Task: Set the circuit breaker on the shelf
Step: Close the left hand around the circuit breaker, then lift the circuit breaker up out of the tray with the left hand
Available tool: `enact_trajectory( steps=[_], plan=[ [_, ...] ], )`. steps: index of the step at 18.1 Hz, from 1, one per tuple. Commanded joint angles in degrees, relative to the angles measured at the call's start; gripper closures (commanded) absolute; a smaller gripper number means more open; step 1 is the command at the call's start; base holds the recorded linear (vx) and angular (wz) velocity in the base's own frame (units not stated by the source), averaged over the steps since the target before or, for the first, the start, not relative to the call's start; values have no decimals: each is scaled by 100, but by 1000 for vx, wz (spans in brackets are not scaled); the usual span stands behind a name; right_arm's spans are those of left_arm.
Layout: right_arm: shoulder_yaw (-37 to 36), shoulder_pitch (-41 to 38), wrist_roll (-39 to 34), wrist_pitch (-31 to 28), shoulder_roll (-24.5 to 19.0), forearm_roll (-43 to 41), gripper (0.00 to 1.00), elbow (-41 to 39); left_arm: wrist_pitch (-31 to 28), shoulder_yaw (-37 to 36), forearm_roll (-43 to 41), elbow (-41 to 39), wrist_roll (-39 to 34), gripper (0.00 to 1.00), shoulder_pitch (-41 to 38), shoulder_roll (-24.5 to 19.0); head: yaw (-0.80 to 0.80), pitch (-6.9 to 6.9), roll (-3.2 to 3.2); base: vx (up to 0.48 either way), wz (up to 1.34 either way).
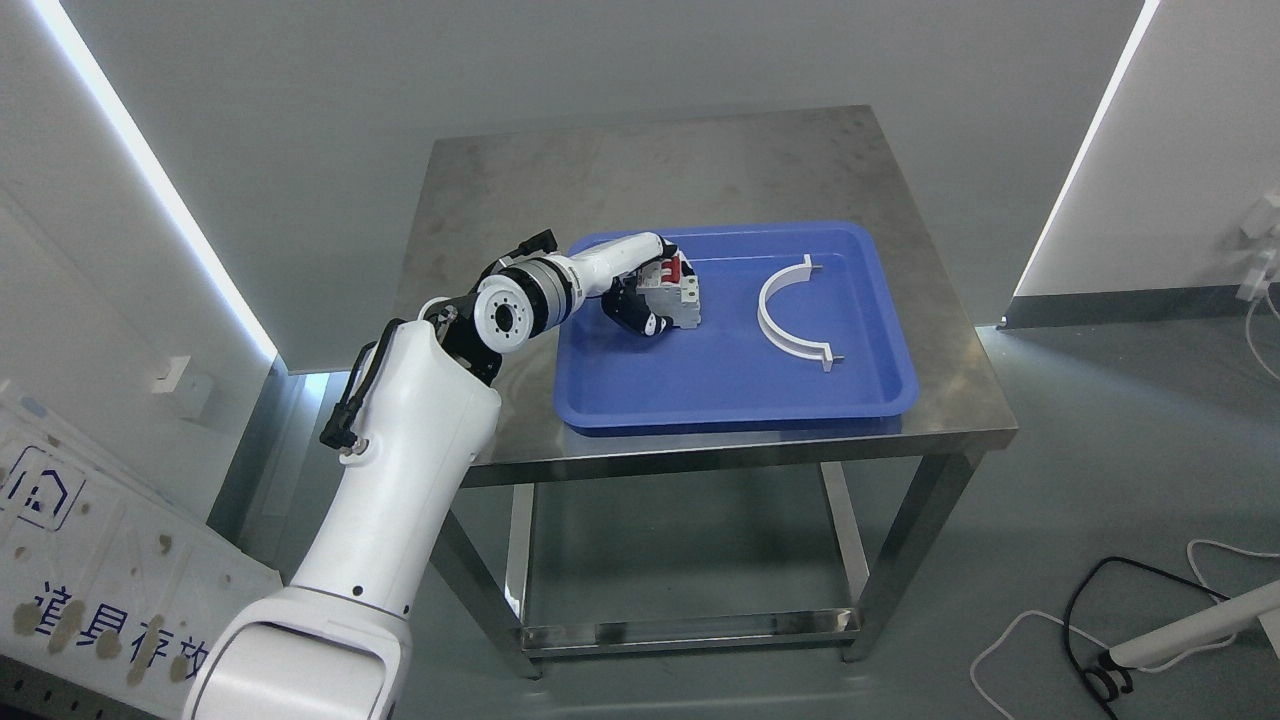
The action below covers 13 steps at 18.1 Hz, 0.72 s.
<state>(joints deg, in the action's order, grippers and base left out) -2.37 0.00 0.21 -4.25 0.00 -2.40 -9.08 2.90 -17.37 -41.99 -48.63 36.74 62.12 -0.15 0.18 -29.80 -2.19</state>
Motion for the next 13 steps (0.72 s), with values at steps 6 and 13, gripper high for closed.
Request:
enact_trajectory(
  steps=[6,13],
  plan=[
    [0,-97,-3,152,100,-6,0,2,396,2253,2218,-1208,-166,94,-59,-85,0,0,0,41,-46],
    [0,-97,-3,152,100,3,0,2,457,2599,3381,-3624,-3100,90,-1577,-85,0,0,0,65,-108]
  ],
)
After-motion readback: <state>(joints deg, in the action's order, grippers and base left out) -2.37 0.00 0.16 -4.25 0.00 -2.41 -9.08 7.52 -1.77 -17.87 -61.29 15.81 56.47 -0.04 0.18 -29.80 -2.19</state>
